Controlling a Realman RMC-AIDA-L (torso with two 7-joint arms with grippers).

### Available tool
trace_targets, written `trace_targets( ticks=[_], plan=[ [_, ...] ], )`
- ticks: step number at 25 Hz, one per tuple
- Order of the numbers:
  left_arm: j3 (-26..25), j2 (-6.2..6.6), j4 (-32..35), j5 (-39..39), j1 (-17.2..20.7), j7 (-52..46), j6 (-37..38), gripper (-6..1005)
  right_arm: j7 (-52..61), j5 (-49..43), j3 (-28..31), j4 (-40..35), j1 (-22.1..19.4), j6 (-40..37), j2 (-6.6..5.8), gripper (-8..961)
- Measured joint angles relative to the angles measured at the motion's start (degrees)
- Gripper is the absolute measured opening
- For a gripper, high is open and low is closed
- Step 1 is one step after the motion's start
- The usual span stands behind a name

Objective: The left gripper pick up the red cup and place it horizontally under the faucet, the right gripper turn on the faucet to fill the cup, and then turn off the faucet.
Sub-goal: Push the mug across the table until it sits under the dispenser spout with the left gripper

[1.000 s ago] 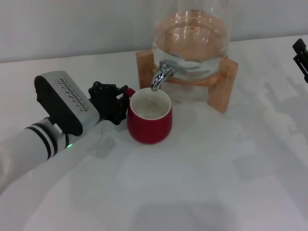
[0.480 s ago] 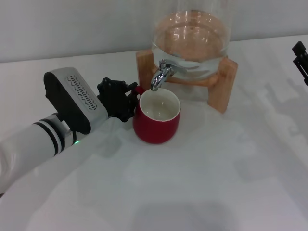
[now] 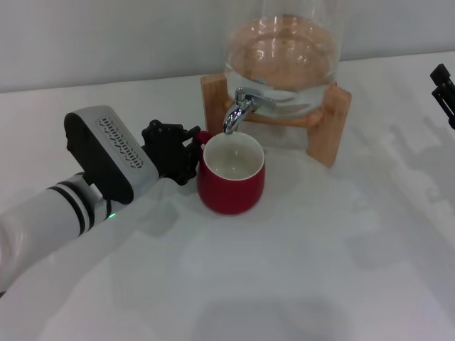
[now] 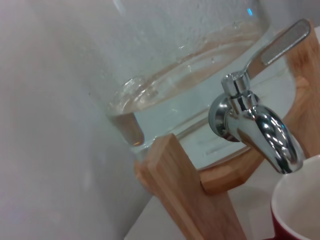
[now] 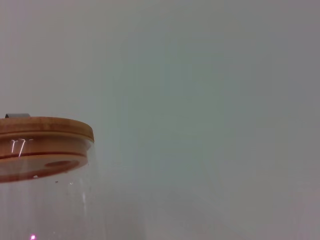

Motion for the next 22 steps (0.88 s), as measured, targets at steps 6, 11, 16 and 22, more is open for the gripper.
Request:
trace_targets(
  ticks=[6, 11, 16, 22],
  plan=[
    [-0.2, -0.12, -0.3, -0.2, 0.8, 0.5, -0.1, 102, 0.0, 0.0, -0.1, 0.0, -0.2, 0.0, 0.01, 722],
    [-0.5, -0.13, -0.3, -0.4, 1.4, 0.7, -0.1, 102, 0.0, -0.5, -0.1, 0.0, -0.2, 0.0, 0.11, 722],
    [-0.6, -0.10, -0.4, -0.4, 1.4, 0.7, -0.2, 102, 0.0, -0.6, -0.1, 0.0, -0.2, 0.0, 0.10, 722],
    [-0.6, 0.00, -0.5, -0.5, 1.1, 0.8, -0.2, 101, 0.0, -0.6, -0.1, 0.0, -0.2, 0.0, 0.09, 722]
  ],
)
